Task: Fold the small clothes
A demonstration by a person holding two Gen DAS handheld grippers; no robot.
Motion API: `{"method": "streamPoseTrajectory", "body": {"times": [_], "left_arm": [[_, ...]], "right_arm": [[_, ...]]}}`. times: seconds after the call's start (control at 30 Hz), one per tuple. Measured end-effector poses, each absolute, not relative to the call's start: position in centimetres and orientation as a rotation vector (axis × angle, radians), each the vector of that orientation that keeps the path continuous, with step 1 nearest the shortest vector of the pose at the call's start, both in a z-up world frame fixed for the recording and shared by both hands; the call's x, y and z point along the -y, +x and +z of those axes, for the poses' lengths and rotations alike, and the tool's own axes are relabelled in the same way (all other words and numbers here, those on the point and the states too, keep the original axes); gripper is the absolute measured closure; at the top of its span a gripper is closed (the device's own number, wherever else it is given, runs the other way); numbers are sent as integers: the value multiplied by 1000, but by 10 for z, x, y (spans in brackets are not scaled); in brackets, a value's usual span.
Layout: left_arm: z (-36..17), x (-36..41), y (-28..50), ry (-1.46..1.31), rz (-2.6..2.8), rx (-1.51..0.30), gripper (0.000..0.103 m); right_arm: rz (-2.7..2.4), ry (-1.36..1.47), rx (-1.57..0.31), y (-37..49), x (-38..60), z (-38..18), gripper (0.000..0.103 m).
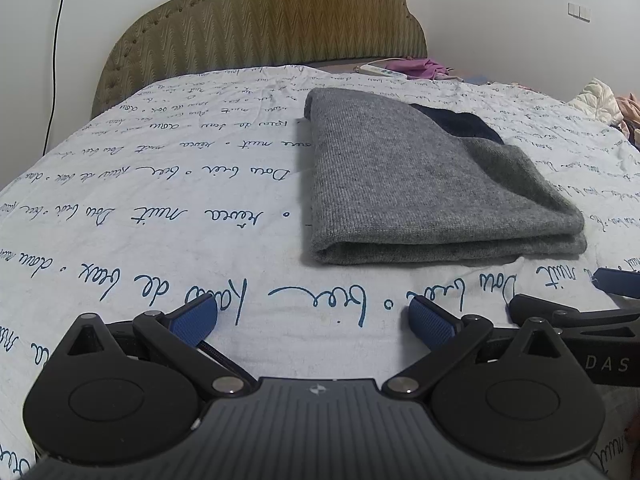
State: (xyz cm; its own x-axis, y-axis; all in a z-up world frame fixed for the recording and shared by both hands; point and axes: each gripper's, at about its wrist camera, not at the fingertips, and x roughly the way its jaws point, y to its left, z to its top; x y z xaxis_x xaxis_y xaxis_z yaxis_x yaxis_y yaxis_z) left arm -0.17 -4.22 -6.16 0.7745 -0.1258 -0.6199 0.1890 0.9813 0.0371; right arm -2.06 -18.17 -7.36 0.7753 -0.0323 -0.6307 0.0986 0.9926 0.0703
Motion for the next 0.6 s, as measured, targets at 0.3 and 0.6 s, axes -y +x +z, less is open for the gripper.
{"method": "streamPoseTrajectory", "body": {"times": [0.3, 0.6], "left_arm": [[-61, 45, -3, 110, -164, -663, 0], [-58, 40, -5, 82, -158, -671, 0]], "right_arm": [[-71, 100, -682, -20, 182, -74, 0], [-83, 98, -691, -21, 179, -72, 0]]}}
